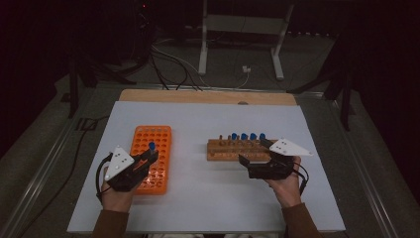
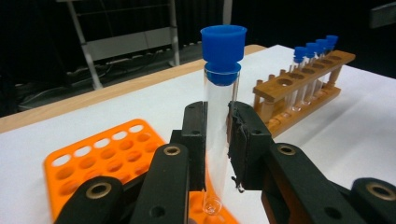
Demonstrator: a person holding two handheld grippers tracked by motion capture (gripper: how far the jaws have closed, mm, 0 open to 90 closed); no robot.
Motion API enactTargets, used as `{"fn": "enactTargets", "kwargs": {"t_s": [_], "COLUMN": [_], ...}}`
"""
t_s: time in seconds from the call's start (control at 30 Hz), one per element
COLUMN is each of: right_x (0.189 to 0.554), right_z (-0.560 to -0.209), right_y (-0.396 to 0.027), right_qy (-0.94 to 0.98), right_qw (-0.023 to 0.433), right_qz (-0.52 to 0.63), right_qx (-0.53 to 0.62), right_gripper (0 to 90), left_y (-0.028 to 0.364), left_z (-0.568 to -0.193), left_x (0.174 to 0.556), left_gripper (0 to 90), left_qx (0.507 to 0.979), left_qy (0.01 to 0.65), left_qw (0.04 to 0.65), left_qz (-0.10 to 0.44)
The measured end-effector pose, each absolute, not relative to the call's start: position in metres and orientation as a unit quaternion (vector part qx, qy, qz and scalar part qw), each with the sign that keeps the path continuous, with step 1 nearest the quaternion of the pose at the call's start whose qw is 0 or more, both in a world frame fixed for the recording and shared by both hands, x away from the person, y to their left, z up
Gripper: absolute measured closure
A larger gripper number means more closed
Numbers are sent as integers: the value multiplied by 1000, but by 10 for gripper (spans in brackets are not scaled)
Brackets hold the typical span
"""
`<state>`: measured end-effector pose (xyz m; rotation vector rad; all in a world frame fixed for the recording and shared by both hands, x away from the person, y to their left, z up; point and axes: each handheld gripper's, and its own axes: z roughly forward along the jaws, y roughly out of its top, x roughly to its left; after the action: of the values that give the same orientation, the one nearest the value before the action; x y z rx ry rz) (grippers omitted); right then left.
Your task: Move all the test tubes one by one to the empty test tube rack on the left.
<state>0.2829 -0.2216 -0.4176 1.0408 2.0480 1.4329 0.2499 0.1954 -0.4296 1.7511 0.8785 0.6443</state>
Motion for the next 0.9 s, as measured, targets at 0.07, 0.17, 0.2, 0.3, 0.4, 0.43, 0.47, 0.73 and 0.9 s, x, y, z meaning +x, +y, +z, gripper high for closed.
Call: {"fn": "enactTargets", "kwargs": {"t_s": [0.07, 0.17, 0.2, 0.3, 0.4, 0.43, 0.47, 0.73, 0.9], "right_x": [282, 281, 281, 279, 277, 276, 275, 270, 268], "right_z": [-418, -419, -419, -420, -421, -421, -421, -421, -420], "right_y": [-224, -229, -229, -236, -241, -243, -244, -254, -259], "right_qy": [738, 737, 737, 733, 732, 732, 732, 728, 726], "right_qw": [217, 220, 220, 223, 226, 227, 229, 234, 237], "right_qz": [517, 515, 515, 514, 512, 511, 511, 509, 508], "right_qx": [375, 379, 379, 386, 388, 389, 389, 395, 397], "right_gripper": [30, 28, 28, 28, 28, 28, 28, 28, 28], "left_y": [201, 210, 214, 221, 229, 231, 236, 254, 260], "left_z": [-429, -430, -430, -432, -434, -434, -436, -443, -447], "left_x": [248, 246, 245, 242, 238, 236, 234, 224, 217], "left_gripper": [776, 776, 776, 776, 776, 776, 776, 776, 776], "left_qx": [727, 722, 721, 720, 721, 721, 721, 717, 717], "left_qy": [368, 375, 378, 384, 390, 392, 396, 413, 417], "left_qw": [513, 511, 509, 505, 497, 495, 489, 483, 482], "left_qz": [271, 277, 278, 281, 285, 286, 288, 287, 284]}}
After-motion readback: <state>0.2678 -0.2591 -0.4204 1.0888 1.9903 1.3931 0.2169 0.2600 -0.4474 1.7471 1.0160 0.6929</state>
